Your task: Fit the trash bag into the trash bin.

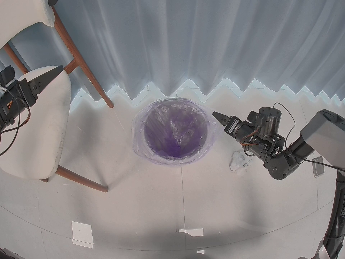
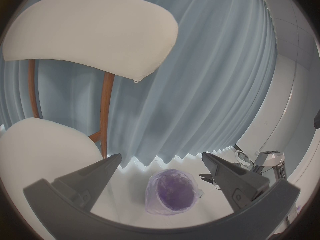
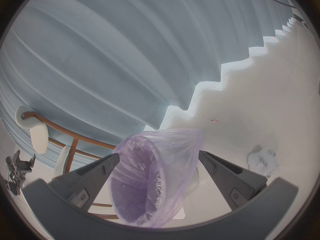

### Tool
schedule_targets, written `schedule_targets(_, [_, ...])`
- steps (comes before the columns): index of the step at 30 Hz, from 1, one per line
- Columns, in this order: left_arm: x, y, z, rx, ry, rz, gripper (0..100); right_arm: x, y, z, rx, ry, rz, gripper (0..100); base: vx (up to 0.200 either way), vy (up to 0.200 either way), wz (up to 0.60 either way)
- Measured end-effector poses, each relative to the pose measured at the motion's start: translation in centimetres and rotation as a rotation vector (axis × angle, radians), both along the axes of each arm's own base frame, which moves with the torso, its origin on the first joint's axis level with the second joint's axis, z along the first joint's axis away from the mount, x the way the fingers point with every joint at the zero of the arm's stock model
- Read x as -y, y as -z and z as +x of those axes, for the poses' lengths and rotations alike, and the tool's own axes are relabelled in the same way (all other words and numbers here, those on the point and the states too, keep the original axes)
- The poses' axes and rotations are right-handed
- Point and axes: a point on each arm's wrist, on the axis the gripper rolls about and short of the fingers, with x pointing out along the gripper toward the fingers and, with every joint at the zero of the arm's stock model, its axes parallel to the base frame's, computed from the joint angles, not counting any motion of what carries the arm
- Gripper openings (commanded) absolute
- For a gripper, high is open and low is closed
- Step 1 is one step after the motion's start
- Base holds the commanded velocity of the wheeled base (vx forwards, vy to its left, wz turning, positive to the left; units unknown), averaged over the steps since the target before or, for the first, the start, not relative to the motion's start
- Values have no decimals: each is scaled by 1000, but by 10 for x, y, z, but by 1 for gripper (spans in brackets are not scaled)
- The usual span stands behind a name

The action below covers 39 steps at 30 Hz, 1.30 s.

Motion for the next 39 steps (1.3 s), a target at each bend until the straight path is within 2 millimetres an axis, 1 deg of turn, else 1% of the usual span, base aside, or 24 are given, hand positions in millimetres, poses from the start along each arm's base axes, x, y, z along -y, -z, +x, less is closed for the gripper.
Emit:
schedule_targets(6, [1, 0, 0, 2, 0, 2, 100, 2, 13, 9, -20, 9, -3, 100, 0, 0, 0])
schedule_targets(13, [2, 1, -1, 1, 3, 2, 100, -2, 23, 27, -13, 17, 36, 100, 0, 0, 0])
schedule_targets(19, [3, 0, -3, 5, 5, 4, 100, -13, 36, 39, -28, 9, 116, 100, 0, 0, 0])
schedule_targets(24, [4, 1, -4, 3, 11, 4, 100, -25, 44, 44, -38, -10, 146, 100, 0, 0, 0])
schedule_targets(25, [5, 1, -4, 3, 13, 4, 100, -27, 45, 45, -35, -13, 148, 0, 0, 0, 0])
schedule_targets(30, [6, 1, -4, 2, 17, 4, 100, -32, 51, 52, -26, -3, 151, 0, 0, 0, 0])
schedule_targets(39, [7, 1, -4, 1, 21, 4, 100, -31, 72, 59, -49, 28, 143, 0, 0, 0, 0])
